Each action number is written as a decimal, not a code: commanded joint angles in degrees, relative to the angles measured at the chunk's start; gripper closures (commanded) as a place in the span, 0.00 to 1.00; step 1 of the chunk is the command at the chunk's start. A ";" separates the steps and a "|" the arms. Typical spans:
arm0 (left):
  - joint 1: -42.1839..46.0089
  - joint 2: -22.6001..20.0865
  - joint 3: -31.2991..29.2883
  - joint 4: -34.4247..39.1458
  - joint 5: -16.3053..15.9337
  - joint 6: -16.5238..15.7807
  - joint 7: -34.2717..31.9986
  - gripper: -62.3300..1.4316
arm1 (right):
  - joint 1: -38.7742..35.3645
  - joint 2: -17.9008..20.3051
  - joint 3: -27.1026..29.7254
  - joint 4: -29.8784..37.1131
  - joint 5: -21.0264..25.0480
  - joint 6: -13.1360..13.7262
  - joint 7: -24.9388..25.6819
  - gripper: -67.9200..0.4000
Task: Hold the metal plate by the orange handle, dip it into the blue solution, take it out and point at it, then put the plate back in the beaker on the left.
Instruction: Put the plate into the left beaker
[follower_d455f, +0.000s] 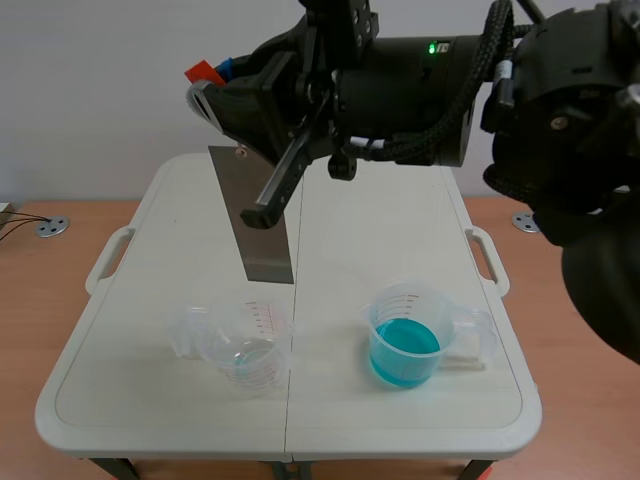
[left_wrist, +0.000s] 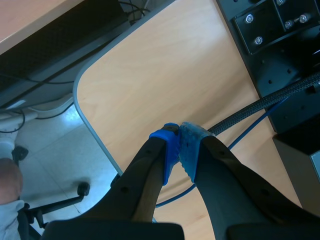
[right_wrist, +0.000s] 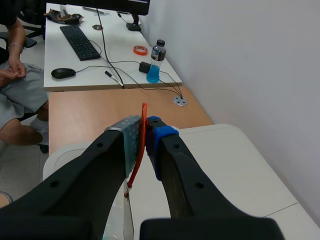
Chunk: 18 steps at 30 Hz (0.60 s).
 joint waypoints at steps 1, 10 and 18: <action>-0.50 -0.35 -0.24 0.61 -0.39 -0.07 0.24 0.94 | 1.40 -0.61 -0.55 -0.11 1.03 0.33 0.85 0.98; -1.11 -0.35 -0.22 -0.63 -0.37 -0.09 2.12 0.94 | 3.63 -2.32 -4.92 -3.85 1.05 0.33 -0.55 0.98; -1.14 -0.35 -0.20 -1.40 -0.35 -0.07 2.56 0.94 | 3.87 -4.09 -6.97 -6.08 1.03 0.33 -1.53 0.98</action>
